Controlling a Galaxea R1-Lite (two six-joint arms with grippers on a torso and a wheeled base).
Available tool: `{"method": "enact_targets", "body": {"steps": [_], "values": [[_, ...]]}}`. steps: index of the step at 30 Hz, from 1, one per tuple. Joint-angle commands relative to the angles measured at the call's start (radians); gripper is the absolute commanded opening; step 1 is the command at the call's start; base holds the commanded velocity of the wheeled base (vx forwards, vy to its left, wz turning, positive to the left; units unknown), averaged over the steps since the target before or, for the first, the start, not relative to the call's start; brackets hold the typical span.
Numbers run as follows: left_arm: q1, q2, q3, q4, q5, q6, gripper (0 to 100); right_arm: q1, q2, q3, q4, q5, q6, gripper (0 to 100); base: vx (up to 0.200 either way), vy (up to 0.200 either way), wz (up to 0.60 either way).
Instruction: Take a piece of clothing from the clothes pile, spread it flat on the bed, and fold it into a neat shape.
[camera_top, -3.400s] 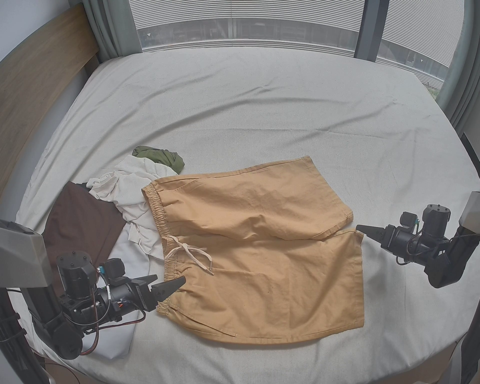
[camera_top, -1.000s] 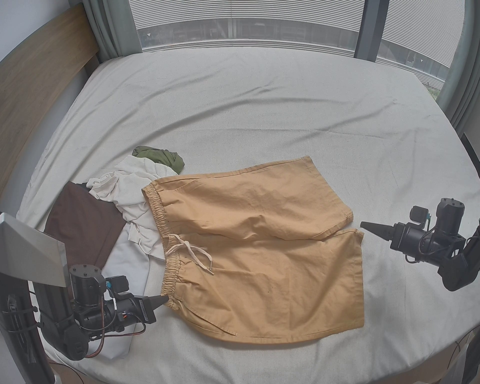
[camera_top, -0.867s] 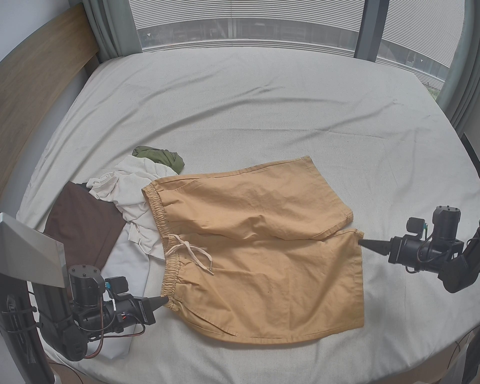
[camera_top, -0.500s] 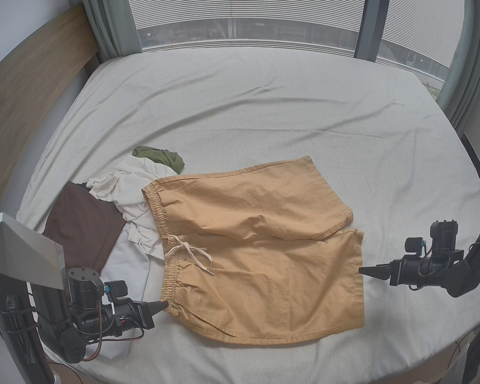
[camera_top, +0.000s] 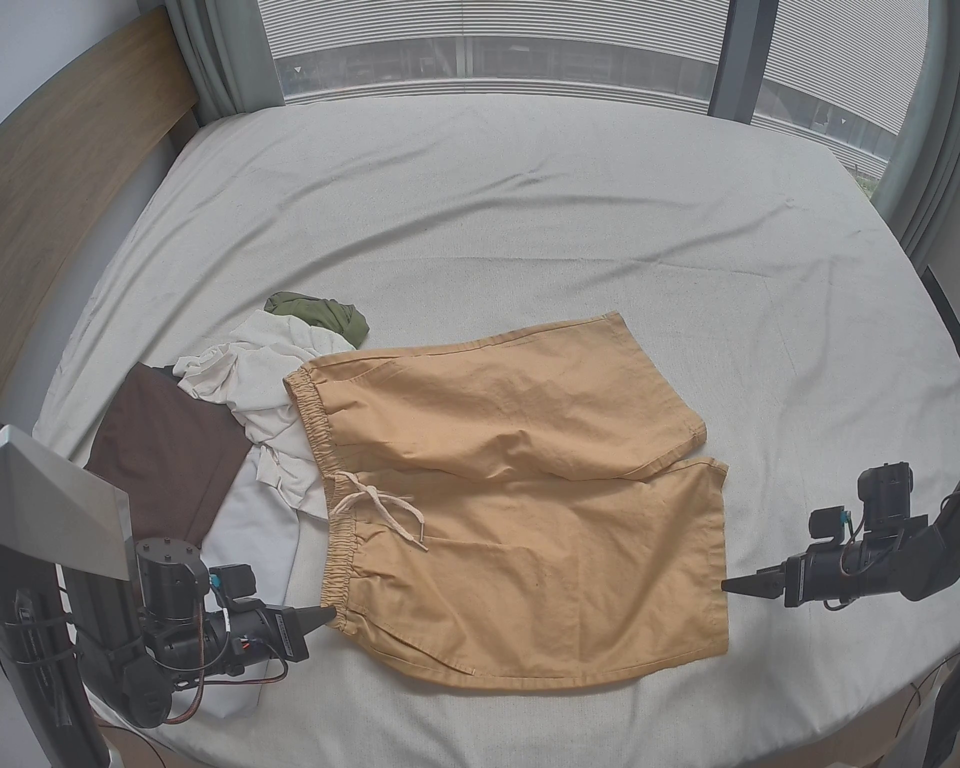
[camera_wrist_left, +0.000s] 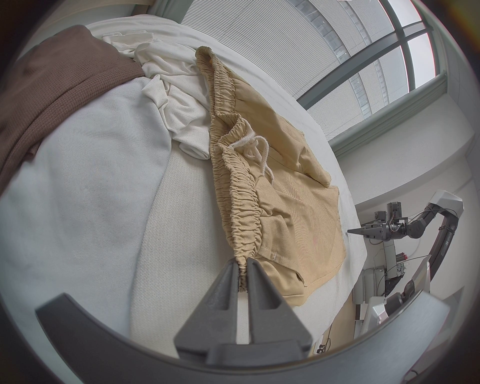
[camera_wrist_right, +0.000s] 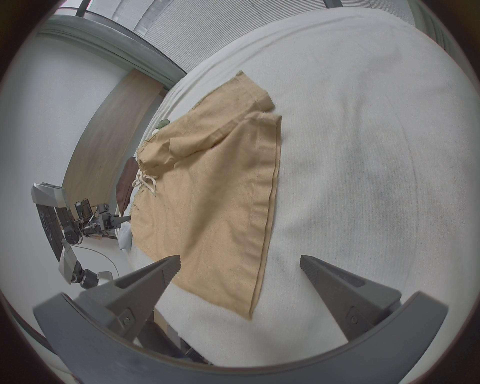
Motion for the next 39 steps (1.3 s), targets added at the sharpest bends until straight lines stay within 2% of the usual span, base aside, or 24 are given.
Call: {"method": "enact_targets", "body": {"steps": [1, 22, 39], "values": [[-0.002, 0.002, -0.003, 0.000, 0.000, 0.001, 0, 0.016, 0.008, 0.018, 0.010, 0.000, -0.013, 100, 0.000, 0.000, 0.00], [-0.003, 0.002, -0.003, 0.000, -0.003, 0.001, 0, 0.071, 0.140, 0.046, 0.013, -0.001, -0.016, 100, 0.000, 0.000, 0.00], [-0.002, 0.003, -0.006, 0.000, -0.003, 0.001, 0, 0.113, 0.166, 0.038, 0.002, 0.005, -0.009, 100, 0.000, 0.000, 0.00]]}}
